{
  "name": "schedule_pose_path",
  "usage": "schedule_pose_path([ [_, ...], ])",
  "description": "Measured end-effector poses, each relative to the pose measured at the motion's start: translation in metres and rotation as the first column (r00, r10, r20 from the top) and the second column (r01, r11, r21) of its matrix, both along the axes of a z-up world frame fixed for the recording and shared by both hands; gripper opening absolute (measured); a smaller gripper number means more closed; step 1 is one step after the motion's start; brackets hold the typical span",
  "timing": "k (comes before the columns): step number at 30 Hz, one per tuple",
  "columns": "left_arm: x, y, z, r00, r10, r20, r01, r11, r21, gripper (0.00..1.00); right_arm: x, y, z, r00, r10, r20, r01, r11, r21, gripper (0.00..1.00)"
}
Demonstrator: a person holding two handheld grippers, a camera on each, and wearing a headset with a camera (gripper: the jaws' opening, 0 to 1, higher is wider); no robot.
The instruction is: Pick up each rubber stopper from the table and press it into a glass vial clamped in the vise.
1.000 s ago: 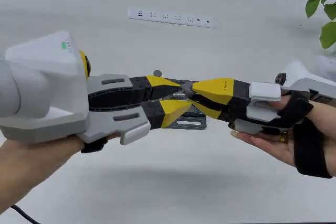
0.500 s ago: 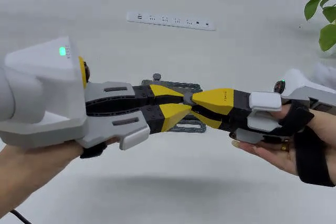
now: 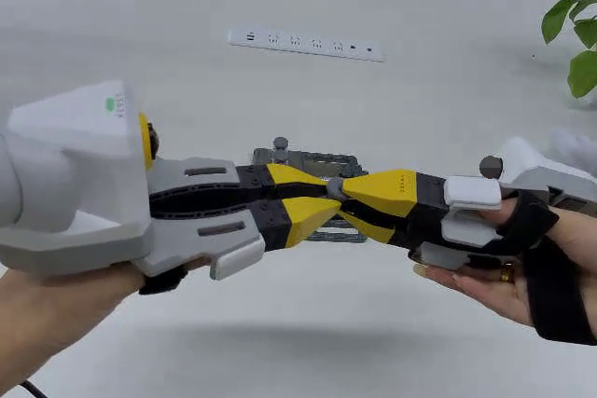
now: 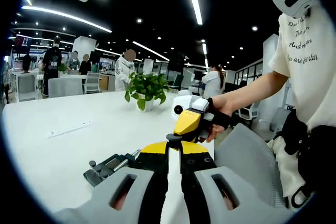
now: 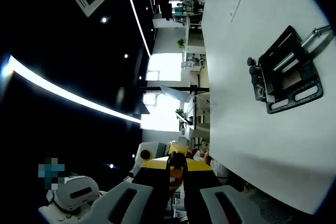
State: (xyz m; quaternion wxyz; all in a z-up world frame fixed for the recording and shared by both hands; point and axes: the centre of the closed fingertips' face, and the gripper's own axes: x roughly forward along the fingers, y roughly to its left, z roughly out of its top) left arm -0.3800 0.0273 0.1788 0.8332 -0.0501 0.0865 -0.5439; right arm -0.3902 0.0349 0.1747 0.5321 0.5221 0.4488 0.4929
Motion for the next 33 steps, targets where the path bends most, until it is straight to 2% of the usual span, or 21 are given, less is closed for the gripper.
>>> schedule_pose_path([
  [2, 0.000, 0.000, 0.000, 1.000, 0.002, 0.006, -0.002, 1.000, 0.002, 0.03, 0.000, 0.000, 0.000, 1.000, -0.001, 0.004, 0.001, 1.000, -0.001, 0.06],
  [7, 0.000, 0.000, 0.000, 1.000, 0.004, 0.009, -0.004, 1.000, 0.006, 0.03, 0.003, -0.001, -0.001, 0.999, -0.004, 0.049, 0.004, 1.000, -0.012, 0.06],
  [10, 0.001, 0.001, -0.001, 1.000, 0.008, 0.007, -0.008, 1.000, 0.005, 0.03, 0.004, -0.001, -0.002, 0.995, -0.008, 0.096, 0.012, 0.999, -0.033, 0.07],
  [14, 0.002, 0.002, -0.005, 1.000, 0.011, -0.002, -0.011, 1.000, 0.013, 0.03, 0.010, -0.002, -0.004, 0.985, -0.025, 0.168, 0.038, 0.996, -0.074, 0.19],
  [17, 0.003, 0.003, -0.007, 1.000, 0.014, -0.010, -0.013, 1.000, 0.016, 0.03, 0.017, -0.006, -0.005, 0.965, -0.019, 0.260, 0.051, 0.992, -0.116, 0.25],
  [18, 0.003, 0.003, -0.008, 1.000, 0.014, -0.013, -0.014, 1.000, 0.019, 0.03, 0.022, -0.008, -0.003, 0.952, -0.022, 0.306, 0.063, 0.990, -0.123, 0.26],
  [20, 0.003, 0.003, -0.010, 1.000, 0.012, -0.016, -0.012, 1.000, 0.024, 0.03, 0.025, -0.010, -0.001, 0.933, -0.006, 0.361, 0.060, 0.988, -0.139, 0.27],
  [22, 0.004, 0.004, -0.013, 1.000, 0.011, -0.020, -0.011, 0.999, 0.031, 0.03, 0.026, -0.010, 0.000, 0.885, 0.046, 0.463, 0.051, 0.979, -0.195, 0.26],
  [23, 0.004, 0.005, -0.015, 1.000, 0.011, -0.023, -0.011, 0.999, 0.035, 0.03, 0.024, -0.010, -0.001, 0.853, 0.101, 0.512, 0.031, 0.970, -0.243, 0.26],
  [25, 0.004, 0.006, -0.017, 1.000, 0.010, -0.028, -0.009, 0.999, 0.038, 0.03, 0.021, -0.011, -0.003, 0.812, 0.178, 0.557, 0.000, 0.953, -0.304, 0.26],
  [26, 0.004, 0.006, -0.019, 0.999, 0.009, -0.031, -0.008, 0.999, 0.043, 0.03, 0.021, -0.012, -0.003, 0.772, 0.234, 0.590, -0.020, 0.938, -0.346, 0.26],
  [27, 0.004, 0.006, -0.020, 0.999, 0.008, -0.031, -0.007, 0.999, 0.047, 0.03, 0.023, -0.012, -0.003, 0.742, 0.261, 0.617, -0.022, 0.930, -0.367, 0.26],
  [28, 0.003, 0.005, -0.021, 0.999, 0.007, -0.035, -0.005, 0.999, 0.050, 0.03, 0.023, -0.012, -0.003, 0.708, 0.306, 0.637, -0.034, 0.915, -0.402, 0.26],
  [30, 0.002, 0.005, -0.022, 0.999, 0.006, -0.039, -0.004, 0.999, 0.054, 0.03, 0.022, -0.011, -0.003, 0.659, 0.360, 0.660, -0.049, 0.897, -0.440, 0.26],
  [31, 0.002, 0.006, -0.024, 0.999, 0.005, -0.041, -0.003, 0.998, 0.057, 0.03, 0.022, -0.011, -0.002, 0.626, 0.396, 0.672, -0.055, 0.882, -0.468, 0.26],
  [32, 0.002, 0.006, -0.024, 0.999, 0.004, -0.042, -0.002, 0.998, 0.058, 0.03, 0.022, -0.011, -0.002, 0.601, 0.420, 0.680, -0.060, 0.872, -0.486, 0.25],
  [33, 0.002, 0.006, -0.025, 0.999, 0.003, -0.044, 0.000, 0.998, 0.061, 0.03, 0.024, -0.012, -0.004, 0.557, 0.464, 0.689, -0.067, 0.852, -0.520, 0.24],
])
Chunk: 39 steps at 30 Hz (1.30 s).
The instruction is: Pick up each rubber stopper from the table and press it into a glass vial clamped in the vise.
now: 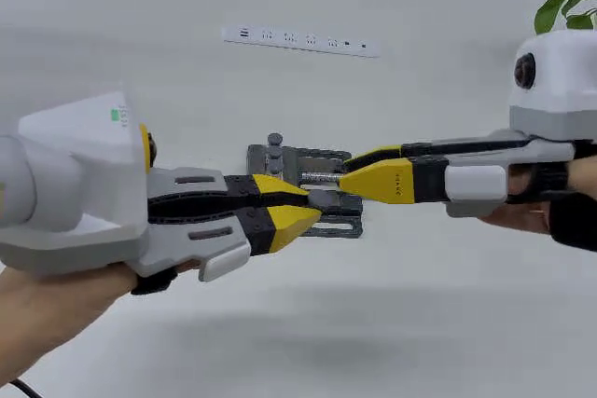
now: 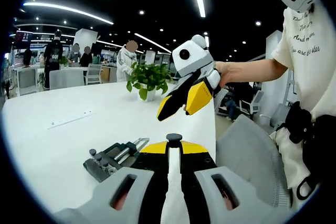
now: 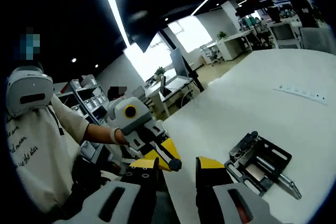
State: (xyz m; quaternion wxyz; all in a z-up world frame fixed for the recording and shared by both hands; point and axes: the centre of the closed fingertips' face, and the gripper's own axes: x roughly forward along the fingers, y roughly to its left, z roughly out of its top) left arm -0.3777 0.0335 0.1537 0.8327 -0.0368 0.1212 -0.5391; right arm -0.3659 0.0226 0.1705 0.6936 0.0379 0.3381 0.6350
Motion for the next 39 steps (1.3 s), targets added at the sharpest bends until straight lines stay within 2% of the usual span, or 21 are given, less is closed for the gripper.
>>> schedule_pose_path([
  [2, -0.001, 0.000, -0.001, 1.000, -0.001, -0.004, 0.001, 1.000, 0.003, 0.03, -0.001, -0.001, -0.002, 0.998, 0.051, 0.049, -0.048, 0.998, -0.050, 0.24],
  [3, -0.001, -0.001, -0.001, 1.000, -0.002, -0.004, 0.002, 1.000, 0.005, 0.03, -0.002, 0.001, -0.003, 0.990, 0.091, 0.105, -0.081, 0.992, -0.100, 0.24],
  [4, -0.001, -0.001, -0.001, 1.000, -0.003, -0.005, 0.003, 1.000, 0.006, 0.03, -0.003, 0.001, -0.005, 0.985, 0.115, 0.127, -0.099, 0.987, -0.130, 0.24],
  [5, -0.002, -0.001, -0.002, 1.000, -0.005, -0.007, 0.005, 1.000, 0.009, 0.03, -0.005, 0.001, -0.007, 0.973, 0.162, 0.164, -0.133, 0.976, -0.175, 0.24],
  [6, -0.002, -0.001, -0.002, 1.000, -0.005, -0.008, 0.006, 1.000, 0.010, 0.03, -0.006, 0.001, -0.008, 0.965, 0.187, 0.186, -0.150, 0.968, -0.200, 0.24],
  [8, -0.002, -0.001, -0.003, 1.000, -0.008, -0.011, 0.008, 1.000, 0.014, 0.03, -0.009, 0.003, -0.010, 0.950, 0.234, 0.204, -0.184, 0.954, -0.236, 0.22],
  [10, -0.003, -0.001, -0.004, 1.000, -0.010, -0.014, 0.011, 1.000, 0.017, 0.03, -0.012, 0.007, -0.009, 0.946, 0.256, 0.201, -0.206, 0.950, -0.236, 0.21],
  [12, -0.005, -0.002, -0.005, 1.000, -0.014, -0.014, 0.015, 1.000, 0.023, 0.03, -0.014, 0.008, -0.010, 0.929, 0.300, 0.215, -0.242, 0.934, -0.262, 0.21],
  [14, -0.006, -0.002, -0.006, 1.000, -0.017, -0.016, 0.018, 0.999, 0.027, 0.03, -0.016, 0.007, -0.015, 0.903, 0.359, 0.237, -0.276, 0.906, -0.322, 0.20],
  [15, -0.006, -0.002, -0.006, 1.000, -0.019, -0.017, 0.019, 0.999, 0.026, 0.03, -0.016, 0.007, -0.018, 0.881, 0.397, 0.258, -0.295, 0.887, -0.357, 0.20],
  [17, -0.007, -0.002, -0.007, 1.000, -0.021, -0.017, 0.021, 0.999, 0.028, 0.03, -0.019, 0.008, -0.020, 0.852, 0.449, 0.271, -0.324, 0.857, -0.400, 0.19],
  [18, -0.008, -0.002, -0.007, 1.000, -0.022, -0.015, 0.022, 0.999, 0.030, 0.03, -0.022, 0.008, -0.022, 0.828, 0.486, 0.279, -0.347, 0.835, -0.427, 0.18],
  [19, -0.008, -0.002, -0.007, 1.000, -0.023, -0.015, 0.024, 0.999, 0.031, 0.03, -0.024, 0.007, -0.023, 0.812, 0.512, 0.278, -0.363, 0.818, -0.447, 0.18],
  [20, -0.009, -0.002, -0.008, 1.000, -0.024, -0.016, 0.025, 0.999, 0.032, 0.03, -0.025, 0.009, -0.025, 0.802, 0.527, 0.281, -0.366, 0.806, -0.466, 0.17],
  [24, -0.010, -0.002, -0.009, 0.999, -0.028, -0.015, 0.029, 0.999, 0.042, 0.03, -0.029, 0.012, -0.027, 0.775, 0.569, 0.276, -0.398, 0.778, -0.486, 0.16],
  [27, -0.011, -0.002, -0.011, 0.999, -0.034, -0.019, 0.035, 0.998, 0.049, 0.03, -0.030, 0.011, -0.030, 0.726, 0.626, 0.285, -0.416, 0.730, -0.542, 0.15],
  [28, -0.012, -0.002, -0.012, 0.999, -0.036, -0.019, 0.037, 0.998, 0.053, 0.03, -0.031, 0.010, -0.032, 0.703, 0.651, 0.285, -0.423, 0.706, -0.568, 0.15],
  [30, -0.013, -0.003, -0.013, 0.999, -0.040, -0.020, 0.041, 0.997, 0.058, 0.03, -0.032, 0.011, -0.033, 0.680, 0.675, 0.288, -0.426, 0.683, -0.594, 0.14],
  [34, -0.014, -0.004, -0.014, 0.999, -0.046, -0.019, 0.047, 0.997, 0.067, 0.03, -0.032, 0.013, -0.034, 0.664, 0.692, 0.282, -0.444, 0.669, -0.597, 0.14],
  [38, -0.015, -0.005, -0.014, 0.999, -0.050, -0.021, 0.051, 0.996, 0.069, 0.03, -0.033, 0.013, -0.041, 0.645, 0.714, 0.271, -0.456, 0.645, -0.613, 0.13],
  [39, -0.015, -0.005, -0.014, 0.999, -0.049, -0.020, 0.051, 0.996, 0.071, 0.03, -0.033, 0.014, -0.042, 0.645, 0.716, 0.268, -0.459, 0.643, -0.613, 0.13],
])
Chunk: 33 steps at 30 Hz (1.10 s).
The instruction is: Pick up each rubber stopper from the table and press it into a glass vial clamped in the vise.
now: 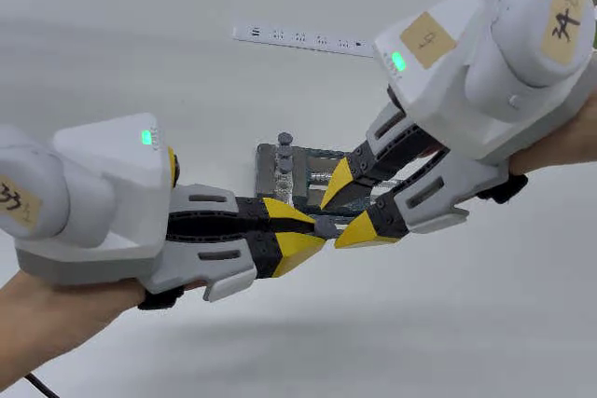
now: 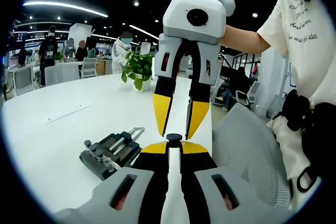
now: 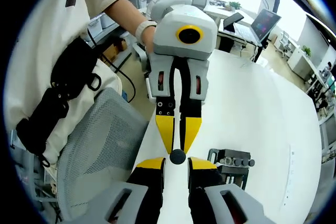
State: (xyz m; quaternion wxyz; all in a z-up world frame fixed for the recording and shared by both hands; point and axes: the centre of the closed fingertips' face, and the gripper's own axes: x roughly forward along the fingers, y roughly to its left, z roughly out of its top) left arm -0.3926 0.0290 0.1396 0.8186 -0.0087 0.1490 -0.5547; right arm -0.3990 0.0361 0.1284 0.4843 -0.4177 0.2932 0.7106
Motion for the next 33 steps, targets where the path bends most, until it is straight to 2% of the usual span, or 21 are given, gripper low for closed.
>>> schedule_pose_path([
  [3, 0.000, 0.001, -0.001, 1.000, -0.001, -0.002, 0.001, 1.000, 0.001, 0.03, 0.000, 0.001, -0.001, 1.000, 0.004, 0.006, -0.004, 1.000, -0.001, 0.12],
  [7, -0.002, 0.001, -0.004, 1.000, -0.006, -0.006, 0.006, 1.000, 0.010, 0.03, -0.003, 0.003, -0.001, 1.000, 0.005, -0.009, -0.005, 1.000, 0.005, 0.10],
  [16, -0.003, 0.001, -0.007, 1.000, -0.011, -0.019, 0.011, 1.000, 0.015, 0.03, -0.004, 0.002, -0.003, 1.000, 0.017, 0.003, -0.017, 1.000, -0.009, 0.08],
  [20, -0.004, -0.001, -0.008, 0.999, -0.022, -0.024, 0.023, 0.999, 0.024, 0.03, -0.004, 0.001, -0.006, 1.000, 0.025, 0.001, -0.025, 0.999, -0.027, 0.08],
  [26, -0.006, -0.004, -0.011, 0.998, -0.039, -0.053, 0.041, 0.999, 0.028, 0.03, -0.006, -0.002, -0.008, 0.999, 0.046, 0.000, -0.046, 0.996, -0.071, 0.08],
  [33, -0.005, -0.005, -0.013, 0.998, -0.056, -0.042, 0.058, 0.997, 0.050, 0.03, -0.006, -0.003, -0.009, 0.999, 0.037, -0.021, -0.039, 0.995, -0.097, 0.08],
])
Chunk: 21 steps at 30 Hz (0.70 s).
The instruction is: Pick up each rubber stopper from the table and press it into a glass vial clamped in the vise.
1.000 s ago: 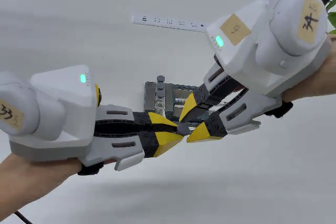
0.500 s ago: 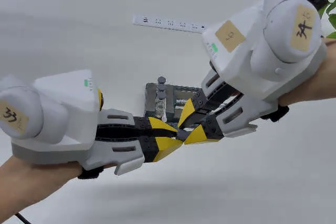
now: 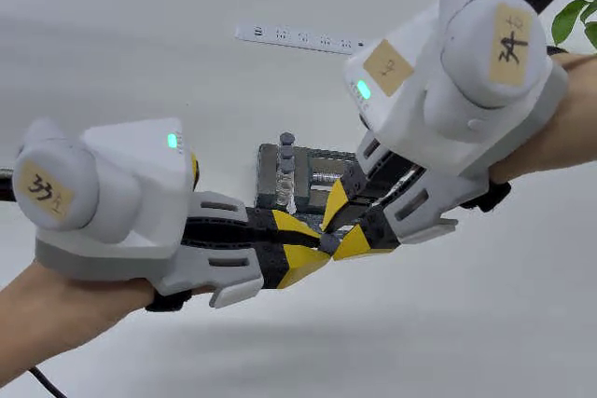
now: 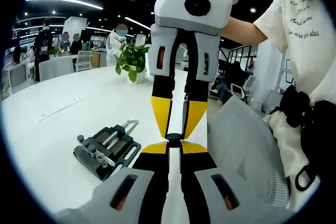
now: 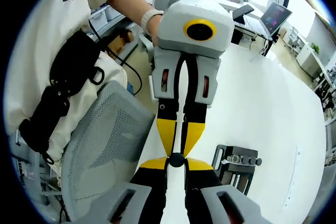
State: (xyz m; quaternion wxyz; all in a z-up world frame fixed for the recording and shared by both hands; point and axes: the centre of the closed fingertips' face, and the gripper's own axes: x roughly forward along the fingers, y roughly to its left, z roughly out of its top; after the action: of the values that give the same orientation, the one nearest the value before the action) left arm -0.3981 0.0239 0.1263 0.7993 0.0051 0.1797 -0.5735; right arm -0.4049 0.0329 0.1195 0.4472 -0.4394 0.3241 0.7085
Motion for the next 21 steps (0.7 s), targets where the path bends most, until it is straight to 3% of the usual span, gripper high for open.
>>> schedule_pose_path([
  [9, 0.0033, 0.0002, -0.0006, 1.000, 0.011, -0.010, -0.011, 1.000, -0.011, 0.03, 0.0016, -0.0001, 0.0002, 0.998, -0.047, -0.042, 0.047, 0.999, 0.001, 0.07],
  [12, 0.0032, -0.0008, -0.0003, 1.000, 0.014, -0.008, -0.014, 1.000, -0.014, 0.03, 0.0008, 0.0000, 0.0005, 0.998, -0.039, -0.043, 0.039, 0.999, 0.001, 0.07],
  [14, 0.0042, -0.0016, -0.0008, 1.000, 0.013, 0.014, -0.013, 1.000, -0.006, 0.03, 0.0012, -0.0001, -0.0006, 0.999, -0.033, -0.036, 0.033, 0.999, -0.003, 0.07],
  [19, 0.0060, -0.0008, -0.0055, 1.000, 0.020, 0.006, -0.020, 1.000, 0.003, 0.04, 0.0034, -0.0010, -0.0052, 0.999, -0.032, -0.033, 0.031, 0.999, -0.016, 0.07],
  [21, 0.0073, 0.0006, -0.0073, 1.000, 0.031, 0.007, -0.031, 0.999, 0.008, 0.09, 0.0046, -0.0020, -0.0063, 0.999, -0.033, -0.029, 0.033, 0.999, -0.019, 0.07],
])
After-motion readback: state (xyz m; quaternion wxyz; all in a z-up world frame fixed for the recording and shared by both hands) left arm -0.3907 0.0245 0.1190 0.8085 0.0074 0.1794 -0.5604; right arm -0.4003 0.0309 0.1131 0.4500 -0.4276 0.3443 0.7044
